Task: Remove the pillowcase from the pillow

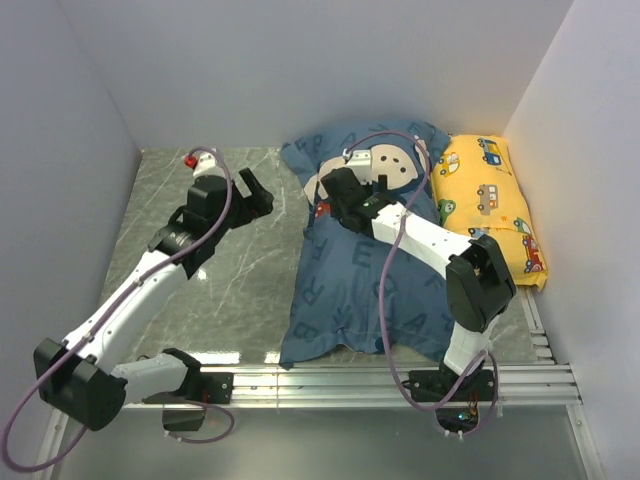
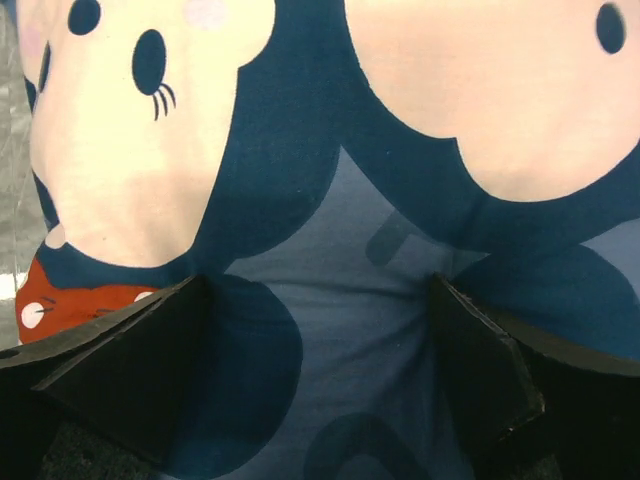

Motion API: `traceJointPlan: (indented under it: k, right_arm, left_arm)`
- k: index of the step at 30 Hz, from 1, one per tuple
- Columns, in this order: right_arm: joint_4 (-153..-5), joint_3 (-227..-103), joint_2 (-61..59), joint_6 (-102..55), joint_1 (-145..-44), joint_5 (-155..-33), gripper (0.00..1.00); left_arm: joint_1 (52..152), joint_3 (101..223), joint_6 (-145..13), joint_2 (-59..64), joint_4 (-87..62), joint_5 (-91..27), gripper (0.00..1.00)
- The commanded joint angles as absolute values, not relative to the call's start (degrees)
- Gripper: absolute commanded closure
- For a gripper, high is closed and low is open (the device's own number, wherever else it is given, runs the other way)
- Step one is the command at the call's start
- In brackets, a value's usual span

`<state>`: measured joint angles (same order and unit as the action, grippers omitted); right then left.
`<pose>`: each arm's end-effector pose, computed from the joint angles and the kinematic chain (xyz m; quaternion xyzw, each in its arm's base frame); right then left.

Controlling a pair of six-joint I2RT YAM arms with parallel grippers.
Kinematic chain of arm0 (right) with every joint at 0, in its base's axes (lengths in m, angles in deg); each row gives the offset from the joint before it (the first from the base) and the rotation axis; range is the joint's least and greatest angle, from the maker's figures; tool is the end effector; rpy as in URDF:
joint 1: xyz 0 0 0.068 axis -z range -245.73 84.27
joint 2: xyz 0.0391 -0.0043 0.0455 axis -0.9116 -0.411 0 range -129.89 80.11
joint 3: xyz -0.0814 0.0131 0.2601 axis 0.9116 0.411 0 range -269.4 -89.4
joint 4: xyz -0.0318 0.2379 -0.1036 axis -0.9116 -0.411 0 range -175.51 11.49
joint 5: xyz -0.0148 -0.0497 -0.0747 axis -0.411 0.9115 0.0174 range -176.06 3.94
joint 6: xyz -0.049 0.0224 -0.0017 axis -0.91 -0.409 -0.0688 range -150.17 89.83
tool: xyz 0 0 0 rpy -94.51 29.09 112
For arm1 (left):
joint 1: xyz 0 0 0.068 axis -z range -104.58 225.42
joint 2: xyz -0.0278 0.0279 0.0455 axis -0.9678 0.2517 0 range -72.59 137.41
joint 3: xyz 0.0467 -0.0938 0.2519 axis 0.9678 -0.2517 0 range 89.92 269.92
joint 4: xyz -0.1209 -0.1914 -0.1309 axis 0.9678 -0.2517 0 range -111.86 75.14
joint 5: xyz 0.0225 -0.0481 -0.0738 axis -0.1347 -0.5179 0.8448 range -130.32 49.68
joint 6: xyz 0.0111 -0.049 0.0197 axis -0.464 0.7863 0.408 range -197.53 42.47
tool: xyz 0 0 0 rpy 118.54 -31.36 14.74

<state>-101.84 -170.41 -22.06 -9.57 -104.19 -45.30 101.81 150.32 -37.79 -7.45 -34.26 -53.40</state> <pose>0.3259 0.2291 0.2684 -0.0011 0.8749 -0.1007 0.4737 0.2342 -0.1071 0.3481 -0.1585 0.8210 -0.2145 0.5048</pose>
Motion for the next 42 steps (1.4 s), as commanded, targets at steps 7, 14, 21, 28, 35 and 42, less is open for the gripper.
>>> traceJointPlan:
  k: [7, 14, 21, 28, 35, 42]
  right_arm:
    - [-93.9, -157.9, -16.4, -8.4, -106.7, -61.2, 1.00]
    - [-78.8, -144.2, -0.8, -12.3, -110.5, -76.4, 1.00]
    - [-78.1, -141.0, 7.9, -13.5, -110.8, -82.0, 1.00]
    - [-81.7, -143.5, 9.4, -14.2, -110.8, -81.1, 1.00]
    - [-84.4, -147.6, 8.9, -13.6, -110.7, -80.7, 1.00]
    - [-87.3, -152.8, 8.8, -13.6, -110.7, -83.1, 1.00]
  left_arm:
    - [92.9, 156.5, -33.1, 8.2, -22.5, -39.0, 0.01]
    - [90.7, 154.3, -33.2, 16.0, -11.4, -28.6, 0.01]
    - [90.9, 147.4, -28.3, 19.2, -0.1, -22.8, 0.01]
    - [94.8, 140.2, -28.1, 9.5, -8.9, -36.5, 0.01]
    - [97.6, 134.0, -24.0, -4.7, -20.3, -53.9, 0.01]
    - [97.5, 122.4, -25.9, -10.4, -7.0, -44.9, 0.01]
